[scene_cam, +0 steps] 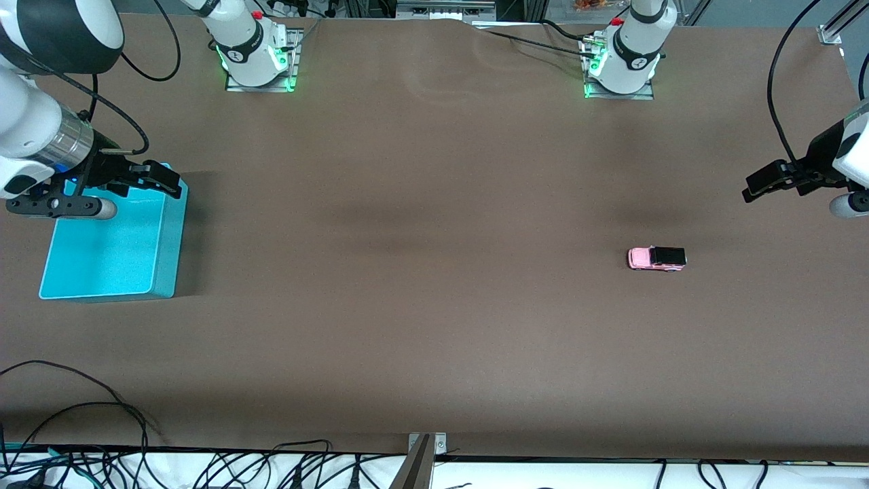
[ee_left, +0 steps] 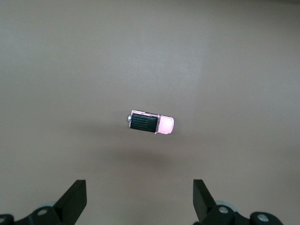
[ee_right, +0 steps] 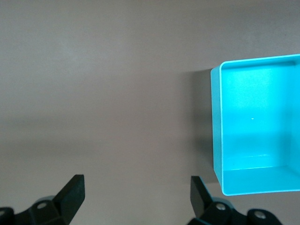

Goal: Wind and store pink jeep toy

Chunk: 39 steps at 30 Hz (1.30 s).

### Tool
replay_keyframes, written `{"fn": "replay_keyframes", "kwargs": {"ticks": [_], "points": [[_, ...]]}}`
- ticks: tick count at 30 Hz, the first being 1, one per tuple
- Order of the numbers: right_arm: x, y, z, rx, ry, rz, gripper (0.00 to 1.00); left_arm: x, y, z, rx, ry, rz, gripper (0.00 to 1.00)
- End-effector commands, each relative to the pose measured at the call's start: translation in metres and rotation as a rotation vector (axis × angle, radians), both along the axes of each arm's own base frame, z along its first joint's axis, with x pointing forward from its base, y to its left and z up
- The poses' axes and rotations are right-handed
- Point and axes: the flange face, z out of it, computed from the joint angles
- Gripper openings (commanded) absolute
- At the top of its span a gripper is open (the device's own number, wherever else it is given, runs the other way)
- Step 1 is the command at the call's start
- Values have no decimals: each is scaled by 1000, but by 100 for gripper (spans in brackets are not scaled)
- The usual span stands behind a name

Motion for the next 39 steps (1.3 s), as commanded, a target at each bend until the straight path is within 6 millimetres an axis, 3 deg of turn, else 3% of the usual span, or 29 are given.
{"fn": "replay_keyframes", "kwargs": {"ticks": [1, 39], "points": [[3, -2, 4, -7, 1, 0, 100, 2, 2, 4, -13, -14, -17, 100], [7, -2, -4, -14, 12, -1, 100, 3, 3, 6, -12, -21, -15, 100]]}}
